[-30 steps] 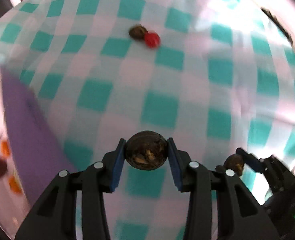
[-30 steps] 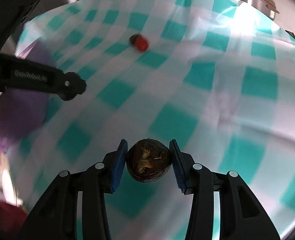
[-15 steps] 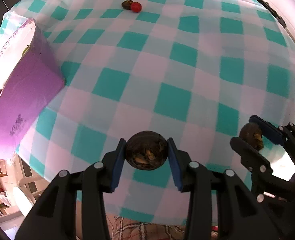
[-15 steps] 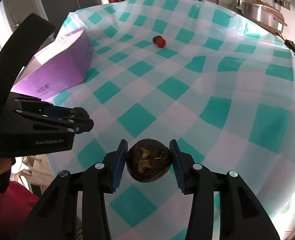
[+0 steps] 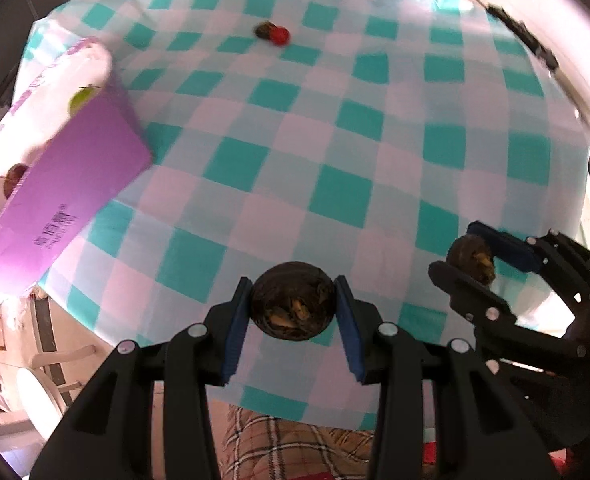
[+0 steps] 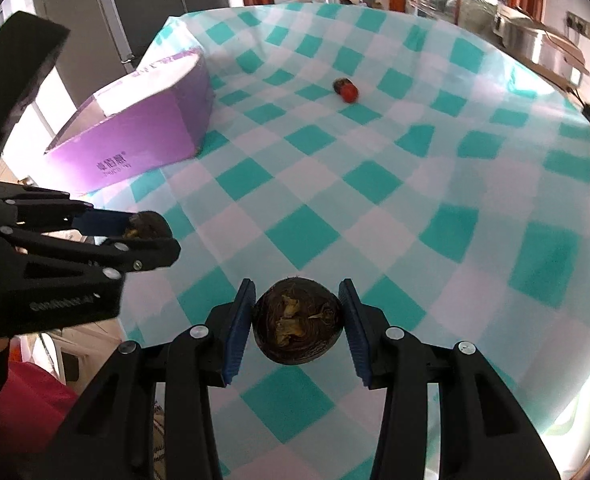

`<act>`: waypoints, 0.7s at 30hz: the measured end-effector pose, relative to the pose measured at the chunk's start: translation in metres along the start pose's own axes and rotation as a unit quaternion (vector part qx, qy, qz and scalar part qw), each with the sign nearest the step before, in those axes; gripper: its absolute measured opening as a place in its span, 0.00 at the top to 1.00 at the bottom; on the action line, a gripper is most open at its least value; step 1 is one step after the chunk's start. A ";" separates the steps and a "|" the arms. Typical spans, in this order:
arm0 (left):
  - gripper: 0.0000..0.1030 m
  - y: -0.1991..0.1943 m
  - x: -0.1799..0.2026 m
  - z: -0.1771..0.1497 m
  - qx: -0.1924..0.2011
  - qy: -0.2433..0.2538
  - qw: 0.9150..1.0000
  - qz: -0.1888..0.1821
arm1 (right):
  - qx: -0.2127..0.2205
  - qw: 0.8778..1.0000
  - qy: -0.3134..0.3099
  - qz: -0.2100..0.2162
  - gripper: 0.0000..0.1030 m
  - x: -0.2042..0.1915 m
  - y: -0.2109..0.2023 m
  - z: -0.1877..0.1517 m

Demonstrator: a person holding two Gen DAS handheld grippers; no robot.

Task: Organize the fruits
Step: 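Carry both dark brown fruits over the purple-rimmed box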

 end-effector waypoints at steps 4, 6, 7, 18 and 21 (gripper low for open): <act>0.60 -0.015 -0.027 0.011 0.027 -0.020 0.999 -0.006 | 0.007 1.000 -0.012 0.007 0.58 -0.017 0.004 0.020; 0.60 -0.025 -0.046 0.020 0.048 -0.031 0.998 -0.013 | 0.016 1.000 -0.011 0.012 0.58 -0.026 0.005 0.037; 0.60 -0.028 -0.052 0.024 0.054 -0.033 0.998 -0.015 | 0.022 1.000 -0.011 0.013 0.58 -0.031 0.006 0.046; 0.59 -0.061 -0.220 0.082 0.123 -0.065 0.990 -0.006 | 0.062 0.995 -0.018 0.081 0.58 -0.135 0.051 0.165; 0.59 -0.050 -0.271 0.089 0.115 -0.077 0.990 0.009 | 0.052 0.993 -0.001 0.102 0.58 -0.160 0.078 0.189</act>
Point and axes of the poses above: each gripper's, at about its wrist camera, not at the fingertips, and y roughly the way its jaws point, x to its right, z to its top, the point moved 3 cm from there along y, roughly the way its jaws point, and after that the axes turned 4 degrees about x, right-handed, at the moved point
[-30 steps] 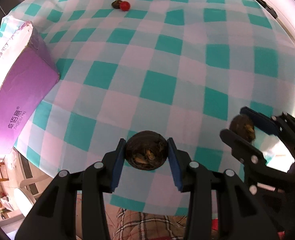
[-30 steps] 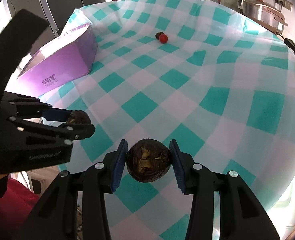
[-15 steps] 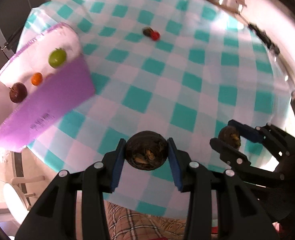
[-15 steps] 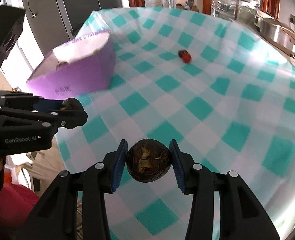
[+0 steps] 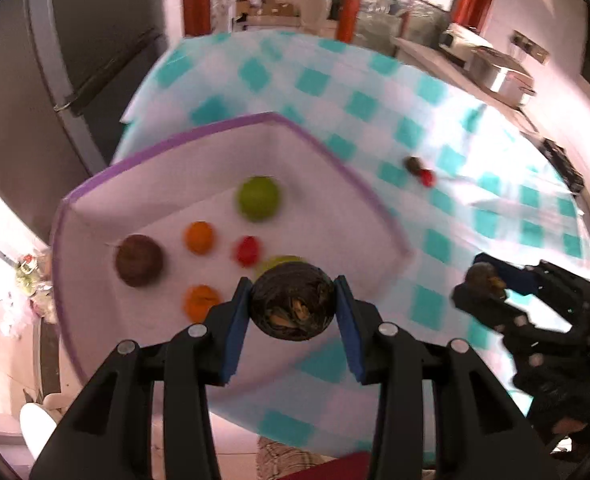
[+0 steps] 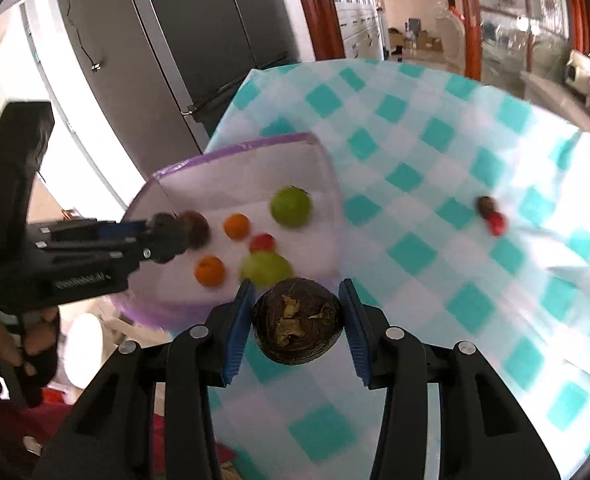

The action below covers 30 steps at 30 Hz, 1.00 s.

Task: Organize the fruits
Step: 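Carry both dark brown fruits over the purple-rimmed box, then open both tools to drop the dark fruits into the box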

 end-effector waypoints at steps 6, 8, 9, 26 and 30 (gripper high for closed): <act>0.59 0.035 -0.070 -0.003 -0.053 -0.007 0.998 0.019 | -0.077 0.997 -0.029 0.000 0.58 -0.035 0.066 0.008; 0.59 0.046 -0.080 -0.006 -0.073 -0.006 0.997 0.019 | -0.102 0.994 -0.049 -0.007 0.58 -0.043 0.082 0.007; 0.59 0.052 -0.086 -0.007 -0.083 -0.010 0.996 0.016 | -0.113 0.992 -0.051 -0.011 0.58 -0.044 0.090 0.011; 0.59 0.130 -0.125 0.035 -0.144 0.000 0.989 0.035 | -0.299 0.941 -0.088 -0.133 0.57 -0.041 0.231 0.041; 0.58 0.133 -0.123 0.040 -0.136 0.015 0.990 0.041 | -0.307 0.937 -0.093 -0.141 0.56 -0.037 0.235 0.037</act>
Point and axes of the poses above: each gripper's, at about its wrist camera, not at the fingertips, and y roughly the way its jaws point, x to its right, z to its top, the point moved 3 cm from there along y, roughly the way its jaws point, and after that the axes turned 4 degrees about x, right-handed, at the moved point
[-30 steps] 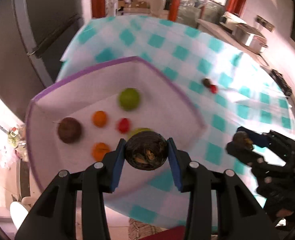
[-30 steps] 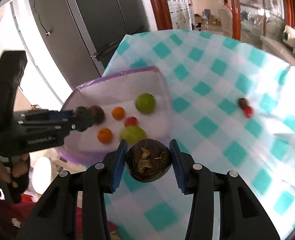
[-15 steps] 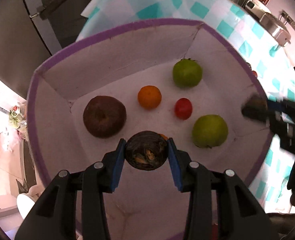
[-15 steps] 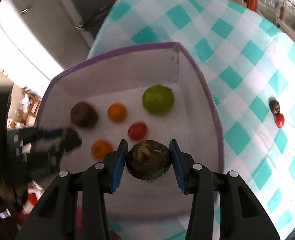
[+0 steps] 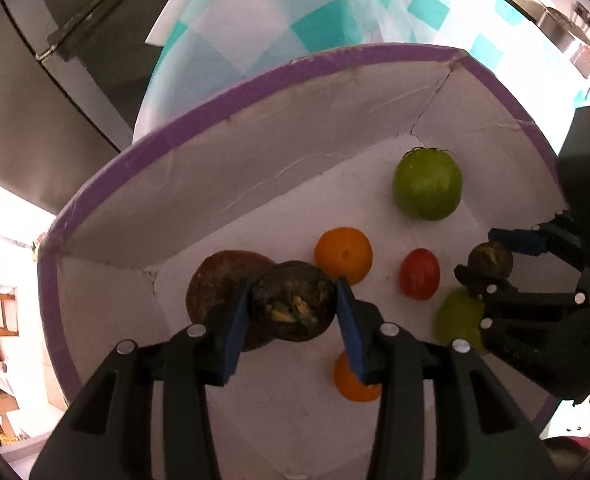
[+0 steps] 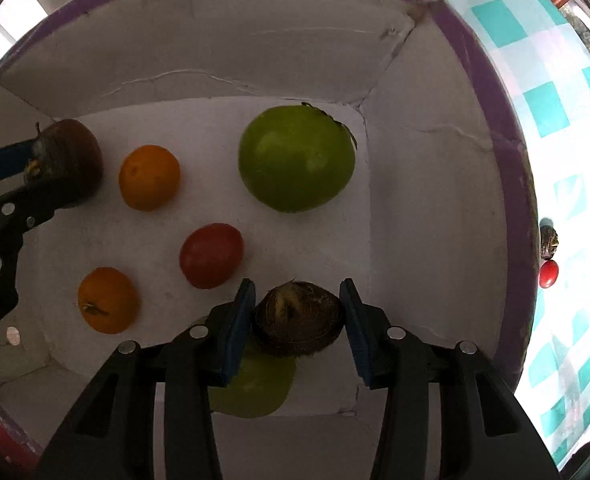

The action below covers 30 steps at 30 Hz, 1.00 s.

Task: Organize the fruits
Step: 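Open both tools to drop the dark fruits into the box, then withdraw both tools from the box toward the last fruits on the cloth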

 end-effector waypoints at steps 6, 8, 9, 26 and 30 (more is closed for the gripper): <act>0.41 -0.002 0.002 -0.001 0.023 0.006 1.000 -0.015 | 0.038 0.999 -0.012 0.007 0.28 -0.004 -0.015 -0.002; 0.35 -0.003 0.002 -0.002 0.027 0.003 1.000 -0.014 | 0.057 0.998 -0.018 0.003 0.25 -0.004 -0.025 -0.006; 0.29 -0.005 0.002 -0.002 0.032 -0.001 0.999 -0.015 | 0.066 0.998 -0.018 0.003 0.22 -0.003 -0.030 -0.009; 0.02 -0.157 0.092 -0.015 0.295 -0.085 0.951 0.023 | 0.245 0.939 0.236 0.047 0.16 0.190 -0.116 -0.188; 0.02 -0.169 0.167 -0.027 0.282 -0.035 0.959 -0.007 | 0.214 0.942 0.255 0.038 0.16 0.213 -0.092 -0.229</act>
Point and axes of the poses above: each gripper's, at about its wrist camera, not at the fingertips, and y roughly the way its jaws point, x to its right, z to its top, the point moved 3 cm from there along y, roughly the way its jaws point, and after that the axes turned 4 degrees about x, right-handed, at the moved point
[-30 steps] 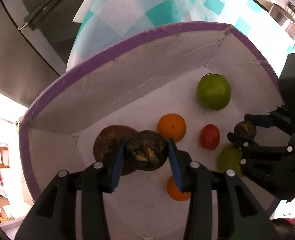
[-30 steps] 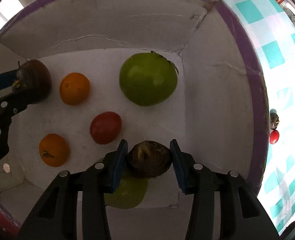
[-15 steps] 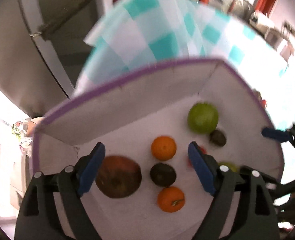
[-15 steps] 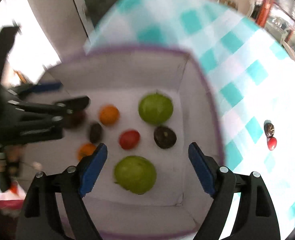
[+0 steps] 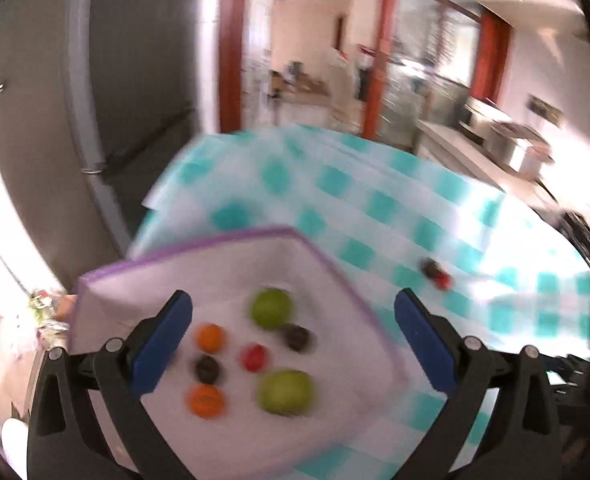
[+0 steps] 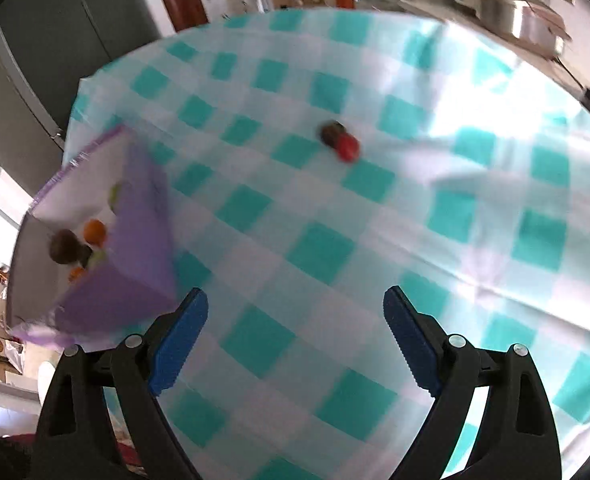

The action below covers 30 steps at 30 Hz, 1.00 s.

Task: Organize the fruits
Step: 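Withdraw both tools from the box toward the last fruits on the cloth, then grasp the dark brown fruit with the left tool while the right tool grasps the red cherry tomato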

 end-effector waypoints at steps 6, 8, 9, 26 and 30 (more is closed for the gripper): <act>0.02 0.018 0.093 -0.009 -0.082 0.066 0.991 -0.077 | -0.021 0.999 0.033 0.012 0.16 0.030 0.017 -0.033; 0.02 0.031 0.104 -0.003 -0.094 0.072 0.989 -0.083 | -0.022 0.999 0.027 0.014 0.16 0.030 0.027 -0.031; 0.02 0.042 0.110 0.004 -0.103 0.069 0.988 -0.091 | -0.021 1.000 0.021 0.009 0.16 0.030 0.032 -0.028; 0.02 0.263 0.104 0.062 -0.228 0.003 0.969 -0.096 | -0.014 0.996 -0.038 -0.076 0.27 0.040 0.192 0.108; 0.02 0.279 0.103 0.056 -0.243 0.016 0.965 -0.098 | -0.007 0.994 -0.077 -0.083 0.32 0.031 0.212 0.120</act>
Point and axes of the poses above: each gripper's, at about its wrist camera, not at the fingertips, and y roughly the way its jaws point, x to its right, z to its top, the point moved 3 cm from there along y, roughly the way its jaws point, and after that the axes turned 4 degrees about x, right-handed, at the moved point
